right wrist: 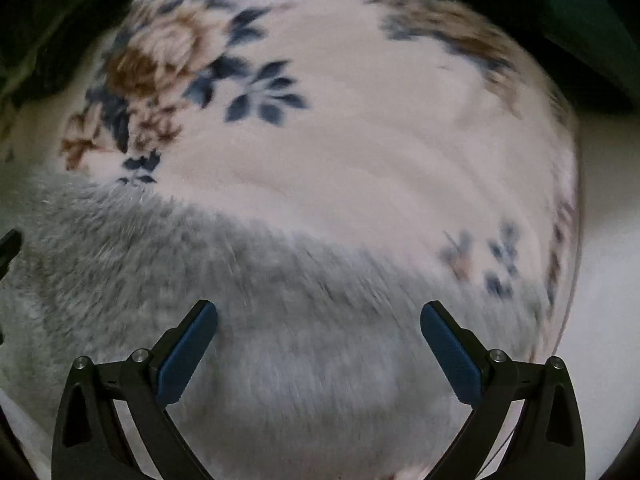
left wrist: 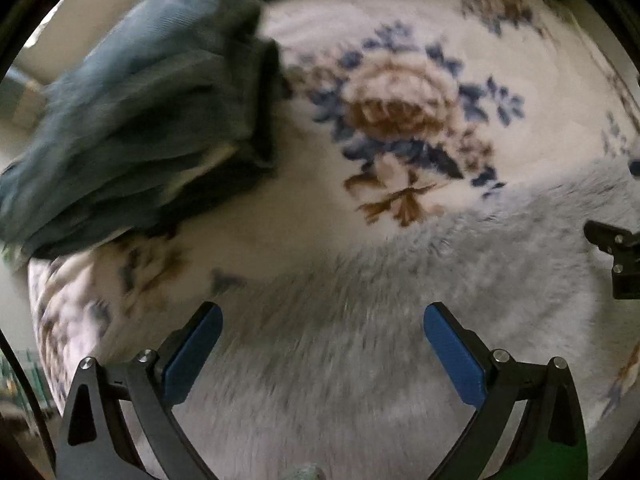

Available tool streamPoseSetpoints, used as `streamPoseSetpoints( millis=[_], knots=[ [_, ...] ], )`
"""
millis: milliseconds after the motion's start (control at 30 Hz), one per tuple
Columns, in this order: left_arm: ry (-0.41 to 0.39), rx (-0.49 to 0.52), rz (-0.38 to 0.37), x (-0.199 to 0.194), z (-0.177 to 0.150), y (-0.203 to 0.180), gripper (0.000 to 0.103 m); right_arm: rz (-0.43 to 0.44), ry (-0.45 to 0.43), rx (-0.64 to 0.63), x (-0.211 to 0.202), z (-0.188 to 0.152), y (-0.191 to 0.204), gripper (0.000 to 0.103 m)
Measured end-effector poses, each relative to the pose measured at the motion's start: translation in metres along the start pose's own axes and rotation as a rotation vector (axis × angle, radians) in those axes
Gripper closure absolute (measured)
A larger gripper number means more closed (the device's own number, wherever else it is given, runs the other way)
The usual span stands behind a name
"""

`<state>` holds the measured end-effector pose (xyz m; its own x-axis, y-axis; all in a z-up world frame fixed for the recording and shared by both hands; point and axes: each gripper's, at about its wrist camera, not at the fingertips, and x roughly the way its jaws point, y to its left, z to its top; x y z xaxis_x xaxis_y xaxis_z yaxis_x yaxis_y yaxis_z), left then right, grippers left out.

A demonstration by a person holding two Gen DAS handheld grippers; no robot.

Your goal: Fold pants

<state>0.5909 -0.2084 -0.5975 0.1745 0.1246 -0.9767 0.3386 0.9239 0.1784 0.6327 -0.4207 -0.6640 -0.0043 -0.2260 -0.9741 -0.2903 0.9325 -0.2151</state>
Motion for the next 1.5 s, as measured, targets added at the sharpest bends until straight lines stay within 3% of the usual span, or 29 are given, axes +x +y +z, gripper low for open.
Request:
streamPoseSetpoints(
  millis=[133, 200, 233, 300, 333, 400, 500, 733, 933, 1000, 1167, 1267, 1367, 1500],
  knots=[
    [0.071, 0.093, -0.084, 0.033, 0.014, -0.004, 0.002, 0.006, 0.063, -0.129, 0.027, 0.021, 0.015, 0.001],
    [0.088, 0.114, -0.156, 0.042, 0.017, -0.003, 0.018, 0.014, 0.076, -0.155, 0.035, 0.027, 0.019, 0.009],
    [0.089, 0.116, -0.176, 0.044, 0.018, -0.003, 0.021, 0.031, 0.082, -0.154, 0.038, 0.028, 0.020, 0.014],
    [0.076, 0.134, -0.228, 0.041, 0.018, -0.004, 0.049, 0.077, 0.079, -0.149, 0.038, 0.027, 0.022, 0.041],
    [0.074, 0.147, -0.241, 0.039, 0.018, -0.005, 0.057, 0.088, 0.068, -0.152, 0.036, 0.026, 0.025, 0.048],
    [0.065, 0.157, -0.248, 0.031, 0.019, -0.006, 0.085, 0.104, 0.042, -0.131, 0.029, 0.022, 0.029, 0.081],
    [0.054, 0.140, -0.257, 0.017, 0.019, -0.003, 0.097, 0.132, 0.008, -0.054, 0.017, 0.015, 0.025, 0.091],
    [-0.013, 0.001, -0.268, -0.047, 0.000, 0.008, 0.098, 0.140, -0.087, 0.099, -0.029, -0.010, 0.003, 0.093],
    [-0.059, -0.115, -0.275, -0.095, -0.037, 0.010, 0.098, 0.128, -0.174, 0.176, -0.078, -0.052, 0.000, 0.093],
    [-0.064, -0.158, -0.282, -0.097, -0.043, 0.008, 0.098, 0.165, -0.192, 0.238, -0.091, -0.073, -0.006, 0.093],
    [-0.065, -0.284, -0.337, -0.118, -0.101, 0.003, 0.098, 0.307, -0.219, 0.401, -0.114, -0.153, -0.016, 0.093],
    [-0.041, -0.330, -0.378, -0.132, -0.149, -0.009, 0.098, 0.378, -0.182, 0.464, -0.110, -0.214, -0.007, 0.093],
    [0.046, -0.341, -0.429, -0.124, -0.203, -0.024, 0.098, 0.400, -0.085, 0.496, -0.092, -0.286, 0.012, 0.093],
    [0.223, -0.310, -0.424, -0.071, -0.268, -0.056, 0.098, 0.376, 0.065, 0.466, -0.050, -0.352, 0.048, 0.093]
  ],
)
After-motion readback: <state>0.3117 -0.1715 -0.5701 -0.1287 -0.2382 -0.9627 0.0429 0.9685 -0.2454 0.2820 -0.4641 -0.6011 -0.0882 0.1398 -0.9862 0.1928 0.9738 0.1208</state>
